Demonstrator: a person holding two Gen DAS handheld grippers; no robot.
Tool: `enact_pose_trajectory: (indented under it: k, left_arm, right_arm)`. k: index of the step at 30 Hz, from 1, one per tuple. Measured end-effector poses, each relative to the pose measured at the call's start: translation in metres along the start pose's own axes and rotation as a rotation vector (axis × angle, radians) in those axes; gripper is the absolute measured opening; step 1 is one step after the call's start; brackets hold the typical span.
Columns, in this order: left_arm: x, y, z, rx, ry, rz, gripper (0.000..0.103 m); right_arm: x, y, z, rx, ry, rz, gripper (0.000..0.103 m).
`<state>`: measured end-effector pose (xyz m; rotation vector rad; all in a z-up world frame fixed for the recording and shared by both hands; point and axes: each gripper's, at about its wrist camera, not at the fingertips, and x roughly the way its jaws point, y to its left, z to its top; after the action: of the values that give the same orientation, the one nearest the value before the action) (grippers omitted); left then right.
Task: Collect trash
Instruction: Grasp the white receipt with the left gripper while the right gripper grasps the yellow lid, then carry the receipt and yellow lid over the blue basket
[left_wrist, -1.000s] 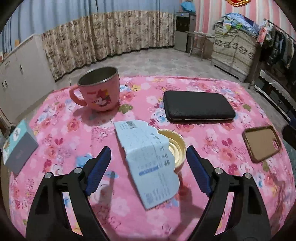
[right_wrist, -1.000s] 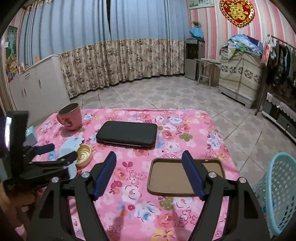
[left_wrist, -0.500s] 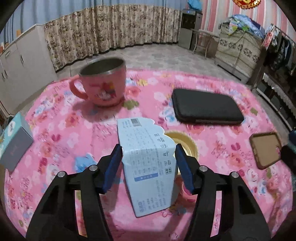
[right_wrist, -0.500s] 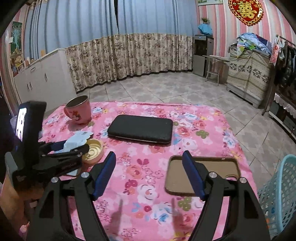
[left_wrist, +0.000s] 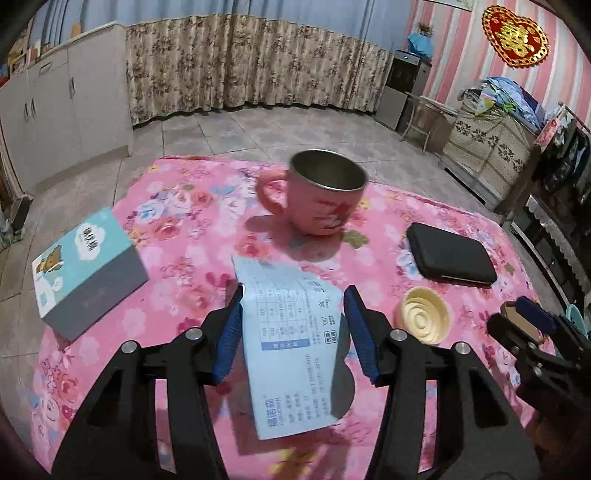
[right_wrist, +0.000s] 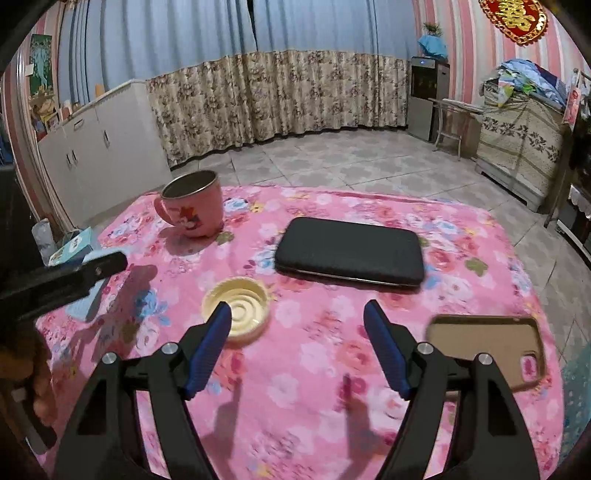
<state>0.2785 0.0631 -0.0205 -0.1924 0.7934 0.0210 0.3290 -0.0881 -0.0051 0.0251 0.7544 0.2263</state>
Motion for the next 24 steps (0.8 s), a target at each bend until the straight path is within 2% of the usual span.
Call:
enact_pose_trajectory:
  k: [7, 13, 16, 20, 24]
  left_arm:
    - [-0.007, 0.012, 0.007, -0.034, -0.029, 0.005, 0.052]
    - [-0.003, 0.013, 0.008, -0.029, -0.021, 0.005, 0.052]
    - [-0.003, 0.013, 0.008, -0.029, -0.020, 0.005, 0.052]
    - [-0.004, 0.012, 0.008, -0.020, -0.022, 0.008, 0.052]
    - [-0.003, 0.006, 0.006, -0.001, -0.023, 0.013, 0.052]
  right_arm:
    - [0.043, 0.031, -0.001, 0.010, 0.089, 0.037, 0.073]
    - [0.070, 0.041, -0.005, 0.015, 0.165, 0.000, 0.072]
    - [0.070, 0.043, -0.005, -0.020, 0.158, -0.035, 0.061]
    - [0.065, 0.036, -0.006, 0.006, 0.144, -0.010, 0.061]
    - [0.051, 0.031, -0.006, 0.002, 0.107, -0.024, 0.060]
